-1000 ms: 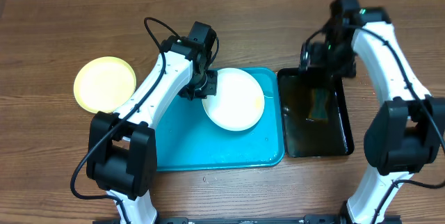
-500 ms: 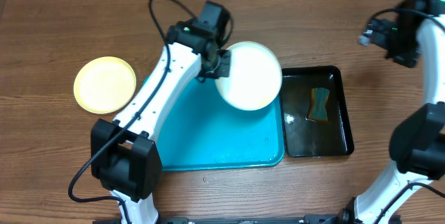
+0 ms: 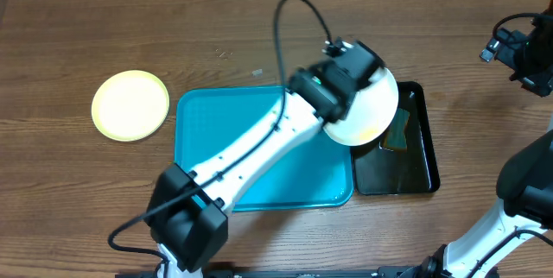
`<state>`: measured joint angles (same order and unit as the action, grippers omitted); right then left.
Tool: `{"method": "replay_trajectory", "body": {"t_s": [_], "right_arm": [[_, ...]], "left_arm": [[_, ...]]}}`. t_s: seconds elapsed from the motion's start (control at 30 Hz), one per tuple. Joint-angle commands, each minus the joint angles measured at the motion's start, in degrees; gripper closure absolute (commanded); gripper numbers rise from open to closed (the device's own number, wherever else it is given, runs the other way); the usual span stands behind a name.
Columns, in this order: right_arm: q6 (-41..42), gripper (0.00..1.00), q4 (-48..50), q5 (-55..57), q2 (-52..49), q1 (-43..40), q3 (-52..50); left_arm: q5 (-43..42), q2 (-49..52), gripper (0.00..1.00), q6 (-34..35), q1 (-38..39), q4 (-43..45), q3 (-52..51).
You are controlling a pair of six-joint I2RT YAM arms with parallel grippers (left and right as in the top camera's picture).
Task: Clean dirty plates on tray and stack at the side
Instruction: 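Lift the white plate by its rim with the left gripper and tilt it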
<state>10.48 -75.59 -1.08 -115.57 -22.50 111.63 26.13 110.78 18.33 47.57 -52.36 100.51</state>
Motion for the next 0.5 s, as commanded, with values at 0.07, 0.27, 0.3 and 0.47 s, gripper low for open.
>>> {"method": "replay_trajectory", "body": {"t_s": [0.07, 0.27, 0.3, 0.47], "right_arm": [[0.0, 0.0, 0.3, 0.4, 0.5, -0.1, 0.8], [0.0, 0.0, 0.3, 0.4, 0.5, -0.1, 0.8], [0.0, 0.0, 0.3, 0.4, 0.5, -0.1, 0.8], [0.0, 0.0, 0.3, 0.4, 0.5, -0.1, 0.8]], "left_arm": [[25.6, 0.4, 0.96, -5.9, 6.9, 2.2, 1.4], [49.5, 0.4, 0.96, -19.8, 15.0, 14.7, 1.4], [52.0, 0.4, 0.96, -22.4, 16.0, 17.6, 1.4], [56.5, 0.4, 0.96, -41.5, 19.7, 35.9, 1.4]]}}
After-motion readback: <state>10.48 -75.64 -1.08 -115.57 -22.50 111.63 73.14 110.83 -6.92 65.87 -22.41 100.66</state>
